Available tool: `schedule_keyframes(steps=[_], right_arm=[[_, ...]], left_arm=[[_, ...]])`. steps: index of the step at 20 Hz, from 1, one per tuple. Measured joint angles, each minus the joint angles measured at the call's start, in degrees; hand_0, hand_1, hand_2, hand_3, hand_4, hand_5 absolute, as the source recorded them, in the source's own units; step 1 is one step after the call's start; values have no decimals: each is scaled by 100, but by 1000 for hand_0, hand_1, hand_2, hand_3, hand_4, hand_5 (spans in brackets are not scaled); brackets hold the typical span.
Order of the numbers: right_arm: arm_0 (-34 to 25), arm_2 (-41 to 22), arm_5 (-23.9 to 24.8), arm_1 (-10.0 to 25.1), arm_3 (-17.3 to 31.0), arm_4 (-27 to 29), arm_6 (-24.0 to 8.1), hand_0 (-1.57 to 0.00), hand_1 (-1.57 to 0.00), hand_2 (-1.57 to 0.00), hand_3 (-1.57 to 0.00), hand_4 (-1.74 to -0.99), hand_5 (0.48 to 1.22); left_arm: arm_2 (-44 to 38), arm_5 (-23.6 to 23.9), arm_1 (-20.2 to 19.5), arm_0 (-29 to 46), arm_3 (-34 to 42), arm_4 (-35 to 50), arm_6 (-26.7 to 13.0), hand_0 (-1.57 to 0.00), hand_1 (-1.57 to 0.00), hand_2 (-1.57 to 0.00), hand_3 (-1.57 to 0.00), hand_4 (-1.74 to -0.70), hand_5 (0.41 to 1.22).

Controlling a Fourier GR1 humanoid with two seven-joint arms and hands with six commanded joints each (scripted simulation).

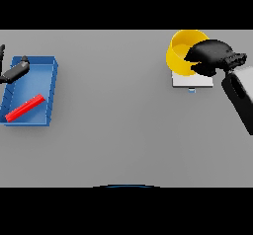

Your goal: Pick up the red beaker and tilt it to pour out 1 green nut into yellow bowl. Pick up the yellow bowl and place it on the metallic measuring scale.

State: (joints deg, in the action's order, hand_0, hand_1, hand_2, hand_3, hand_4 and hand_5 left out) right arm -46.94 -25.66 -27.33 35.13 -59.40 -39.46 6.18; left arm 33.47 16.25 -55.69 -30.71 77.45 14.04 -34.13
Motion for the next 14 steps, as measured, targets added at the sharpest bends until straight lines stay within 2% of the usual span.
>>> schedule_keyframes(steps=[4,6,7,11,14], right_arm=[[-105,12,296,-11,773,-39,197,-1571,-1571,-1571,-1254,-1722,1221],[-202,-29,497,-123,1212,-110,227,-1571,-1566,-1571,-1360,-1724,1221],[-218,-41,624,-145,1402,-117,356,-1571,-1567,-1571,-1390,-1724,1221],[-296,-99,937,-321,1908,-116,495,-1571,-1518,-1563,-1482,-1727,1221],[-354,-166,996,-491,2116,-108,284,-1571,-1475,-1567,-1510,-1727,1221]], left_arm=[[-58,26,-41,72,-102,1,70,1,1,1,1,-818,759],[-39,9,-15,19,-88,-11,60,1,1,1,1,-814,757],[-13,-16,-9,-5,-83,-26,18,1,1,1,1,-811,753],[-8,26,-13,40,-91,-57,77,1,1,1,1,-796,733],[-20,15,24,-29,-131,-39,36,1,1,1,1,-805,728]])
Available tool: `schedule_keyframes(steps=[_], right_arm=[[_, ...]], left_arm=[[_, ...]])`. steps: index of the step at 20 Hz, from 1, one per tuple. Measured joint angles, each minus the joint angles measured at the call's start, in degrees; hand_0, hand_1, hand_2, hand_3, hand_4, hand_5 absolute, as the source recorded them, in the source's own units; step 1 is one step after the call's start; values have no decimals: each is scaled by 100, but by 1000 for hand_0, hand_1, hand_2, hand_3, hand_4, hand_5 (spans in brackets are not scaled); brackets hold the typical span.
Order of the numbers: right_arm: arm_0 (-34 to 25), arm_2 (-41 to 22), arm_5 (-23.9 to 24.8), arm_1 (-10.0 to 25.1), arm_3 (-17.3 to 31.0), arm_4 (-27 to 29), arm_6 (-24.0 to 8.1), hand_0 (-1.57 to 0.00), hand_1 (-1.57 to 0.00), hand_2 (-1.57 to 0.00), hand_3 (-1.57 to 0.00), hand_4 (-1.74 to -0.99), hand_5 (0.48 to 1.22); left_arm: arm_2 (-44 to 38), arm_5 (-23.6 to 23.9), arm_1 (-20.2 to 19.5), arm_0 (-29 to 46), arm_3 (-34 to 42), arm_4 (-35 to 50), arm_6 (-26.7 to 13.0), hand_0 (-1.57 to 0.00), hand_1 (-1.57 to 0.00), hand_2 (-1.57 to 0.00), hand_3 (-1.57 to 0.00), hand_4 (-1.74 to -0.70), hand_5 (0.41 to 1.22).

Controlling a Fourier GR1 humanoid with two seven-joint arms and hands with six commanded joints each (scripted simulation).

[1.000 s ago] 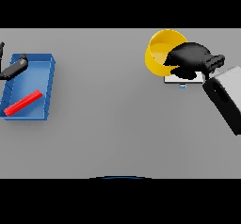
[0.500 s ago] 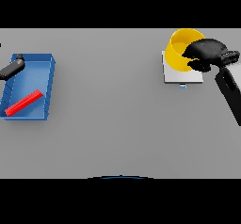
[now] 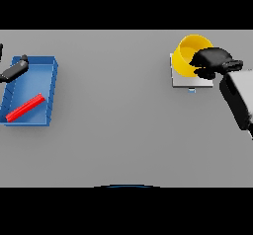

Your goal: Pick up the red beaker and tilt it to pour out 1 green nut into yellow bowl. Pick up the yellow bowl and place it on the metallic measuring scale.

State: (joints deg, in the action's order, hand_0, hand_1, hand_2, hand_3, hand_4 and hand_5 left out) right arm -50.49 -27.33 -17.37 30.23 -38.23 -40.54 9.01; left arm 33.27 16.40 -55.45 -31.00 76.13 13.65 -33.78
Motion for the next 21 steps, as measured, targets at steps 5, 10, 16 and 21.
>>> schedule_keyframes(steps=[5,10,16,21], right_arm=[[-194,-33,95,-94,517,41,149,-1543,-1443,-1496,-1022,-1659,1221],[-177,35,-107,-91,624,179,212,-624,-554,-694,-670,-1444,887],[-318,-44,-151,-159,823,83,376,-163,-144,-288,-475,-1356,755],[-471,-143,-278,-122,1018,-35,524,-53,-47,-115,-348,-1308,733]], left_arm=[[7,-47,36,9,-82,9,67,1,1,1,1,-813,745],[58,-24,113,-39,-123,-36,-44,1,1,1,1,-809,742],[51,-47,219,-176,-314,-69,7,1,1,1,1,-812,736],[34,-36,240,-184,-289,-29,-17,1,1,1,1,-821,734]])
